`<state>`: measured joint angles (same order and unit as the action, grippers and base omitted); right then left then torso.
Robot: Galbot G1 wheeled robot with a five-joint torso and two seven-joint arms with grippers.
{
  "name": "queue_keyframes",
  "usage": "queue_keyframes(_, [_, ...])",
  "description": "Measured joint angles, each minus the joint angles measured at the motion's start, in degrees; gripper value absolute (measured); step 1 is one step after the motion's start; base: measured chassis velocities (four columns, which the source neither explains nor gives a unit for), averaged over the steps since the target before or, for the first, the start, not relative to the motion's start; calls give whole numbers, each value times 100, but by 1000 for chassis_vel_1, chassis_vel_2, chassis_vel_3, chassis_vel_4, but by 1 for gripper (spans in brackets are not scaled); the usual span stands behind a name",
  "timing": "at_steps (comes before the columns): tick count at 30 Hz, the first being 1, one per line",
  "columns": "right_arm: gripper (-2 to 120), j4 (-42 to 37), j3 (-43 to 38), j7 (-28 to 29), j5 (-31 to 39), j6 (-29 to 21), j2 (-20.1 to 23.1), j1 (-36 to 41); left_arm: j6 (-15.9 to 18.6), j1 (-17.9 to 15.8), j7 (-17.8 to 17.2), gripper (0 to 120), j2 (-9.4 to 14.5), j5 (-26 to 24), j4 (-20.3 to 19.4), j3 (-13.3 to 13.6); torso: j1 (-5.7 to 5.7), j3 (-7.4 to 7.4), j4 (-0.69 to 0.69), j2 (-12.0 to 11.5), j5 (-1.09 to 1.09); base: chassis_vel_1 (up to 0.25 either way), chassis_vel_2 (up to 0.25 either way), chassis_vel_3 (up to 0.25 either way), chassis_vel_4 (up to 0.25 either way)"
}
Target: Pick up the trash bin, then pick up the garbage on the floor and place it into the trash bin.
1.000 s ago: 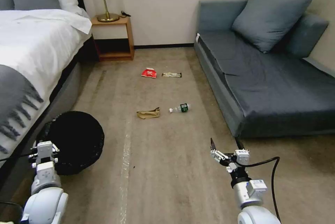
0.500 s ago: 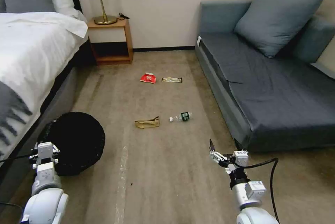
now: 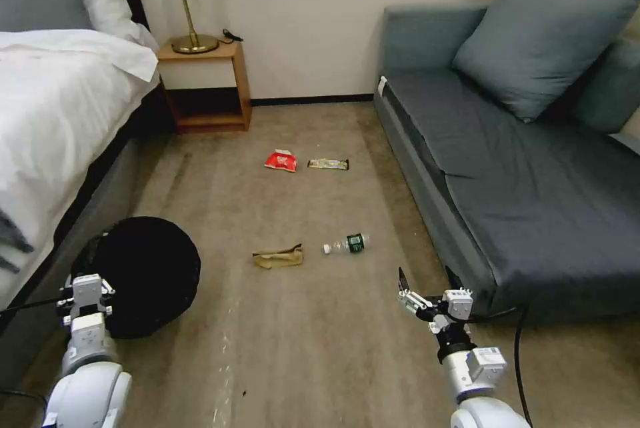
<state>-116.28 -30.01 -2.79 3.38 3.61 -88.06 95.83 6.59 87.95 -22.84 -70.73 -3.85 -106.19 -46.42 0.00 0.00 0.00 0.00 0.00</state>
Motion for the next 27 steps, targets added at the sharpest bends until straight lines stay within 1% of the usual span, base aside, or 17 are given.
queue_keyframes(12, [100,-34,44,-117,-71,-14,-22,52,-36,64,-12,6,-1,-21,15,-7,0,0,0,0,0,-148,147,138,-145])
queue_keyframes(21, [100,-75,57,-123,-132,5,-42,108,-77,105,-22,6,44,-37,2,-28,0,0,1,0,0,-119,127,106,-111])
queue_keyframes(27, [100,-93,86,-119,-155,30,-57,146,-82,130,-24,6,63,-38,-110,-7,0,0,1,0,0,-114,93,105,-107])
